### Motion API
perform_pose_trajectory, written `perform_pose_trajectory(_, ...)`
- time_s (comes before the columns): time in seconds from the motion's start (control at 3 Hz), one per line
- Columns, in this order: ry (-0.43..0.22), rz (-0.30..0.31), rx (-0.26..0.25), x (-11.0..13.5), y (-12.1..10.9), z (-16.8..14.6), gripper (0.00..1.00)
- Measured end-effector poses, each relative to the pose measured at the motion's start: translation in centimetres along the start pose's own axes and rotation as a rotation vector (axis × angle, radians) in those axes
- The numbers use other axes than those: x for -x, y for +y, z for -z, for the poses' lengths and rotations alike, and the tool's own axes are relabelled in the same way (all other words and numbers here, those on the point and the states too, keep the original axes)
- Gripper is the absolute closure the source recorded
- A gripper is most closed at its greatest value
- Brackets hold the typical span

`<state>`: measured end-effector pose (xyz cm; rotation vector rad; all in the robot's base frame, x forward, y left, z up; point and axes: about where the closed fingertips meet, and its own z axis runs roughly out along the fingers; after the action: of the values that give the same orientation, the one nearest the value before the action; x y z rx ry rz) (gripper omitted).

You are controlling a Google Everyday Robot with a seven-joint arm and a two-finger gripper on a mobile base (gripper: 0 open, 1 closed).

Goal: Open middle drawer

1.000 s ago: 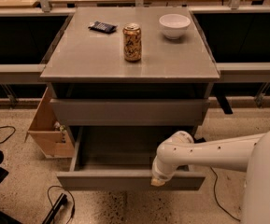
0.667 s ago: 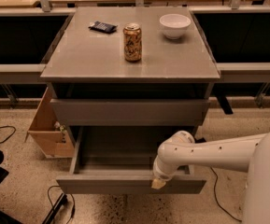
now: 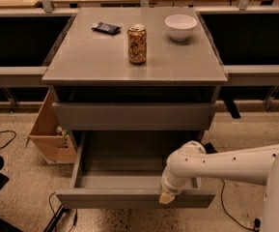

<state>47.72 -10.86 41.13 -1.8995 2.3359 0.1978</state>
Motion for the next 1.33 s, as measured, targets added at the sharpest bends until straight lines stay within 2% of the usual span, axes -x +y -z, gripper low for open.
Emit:
perform_pose_trajectory(0.33,0.001,0.001,0.032,-1.0,1.9,-0.1,1.0)
perform_pose_trajectory(0.67,0.001,0.001,0.032,-0.8,2.0,0.0,1.0)
perform_pose_trajectory(1.0,-0.008,0.008,0.064,-1.8,3.8,-0.1,1.0)
perform_pose_trajectory(1.33,-0.012,0.02,0.056,-1.4,4.0,0.2,1.0)
